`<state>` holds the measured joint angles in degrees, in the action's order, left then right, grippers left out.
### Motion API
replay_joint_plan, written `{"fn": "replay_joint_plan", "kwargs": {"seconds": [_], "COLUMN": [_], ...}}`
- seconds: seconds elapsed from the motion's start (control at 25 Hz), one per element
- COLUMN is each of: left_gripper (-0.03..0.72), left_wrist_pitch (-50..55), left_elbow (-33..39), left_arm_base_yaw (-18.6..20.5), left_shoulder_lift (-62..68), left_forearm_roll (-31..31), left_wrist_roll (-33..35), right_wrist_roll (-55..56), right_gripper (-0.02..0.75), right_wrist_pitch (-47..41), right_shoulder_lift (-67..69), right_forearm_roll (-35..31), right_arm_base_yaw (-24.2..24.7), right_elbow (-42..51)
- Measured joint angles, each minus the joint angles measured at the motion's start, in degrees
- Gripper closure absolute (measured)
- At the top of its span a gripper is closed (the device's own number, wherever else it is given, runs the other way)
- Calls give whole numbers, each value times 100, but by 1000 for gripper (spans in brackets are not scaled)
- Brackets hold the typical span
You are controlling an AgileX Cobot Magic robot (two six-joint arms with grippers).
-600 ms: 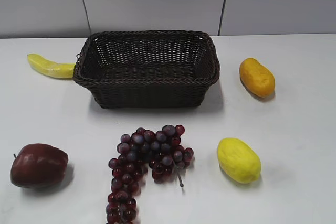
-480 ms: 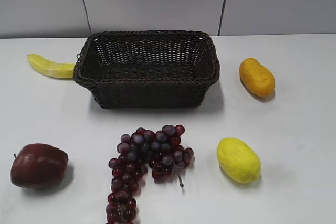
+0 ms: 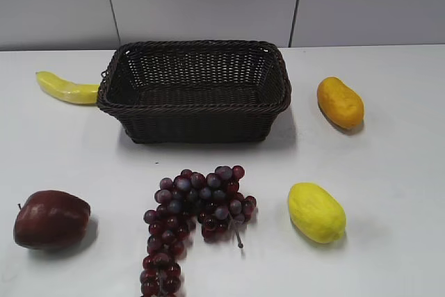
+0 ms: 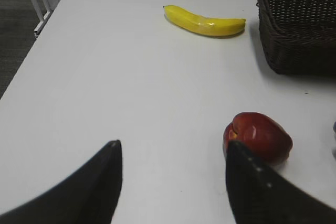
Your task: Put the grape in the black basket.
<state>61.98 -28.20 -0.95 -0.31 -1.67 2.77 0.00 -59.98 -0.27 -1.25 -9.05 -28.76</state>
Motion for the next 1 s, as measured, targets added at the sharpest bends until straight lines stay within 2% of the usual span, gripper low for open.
{"fn": "replay_joint_plan", "kwargs": {"seconds": [1.0], "left_gripper": [120], "left_wrist_pitch": [-17], "left_elbow": [0], "left_arm_base_yaw": [0], "left_shoulder_lift": [0], "left_forearm_roll": [0], "left_wrist_roll": [0], "right_wrist_roll": [0], "right_gripper": [153], "right_wrist_pitch": [0], "right_shoulder_lift": [0], "right_forearm_roll": [0], "right_arm_base_yaw": [0], "right_elbow": [0]}}
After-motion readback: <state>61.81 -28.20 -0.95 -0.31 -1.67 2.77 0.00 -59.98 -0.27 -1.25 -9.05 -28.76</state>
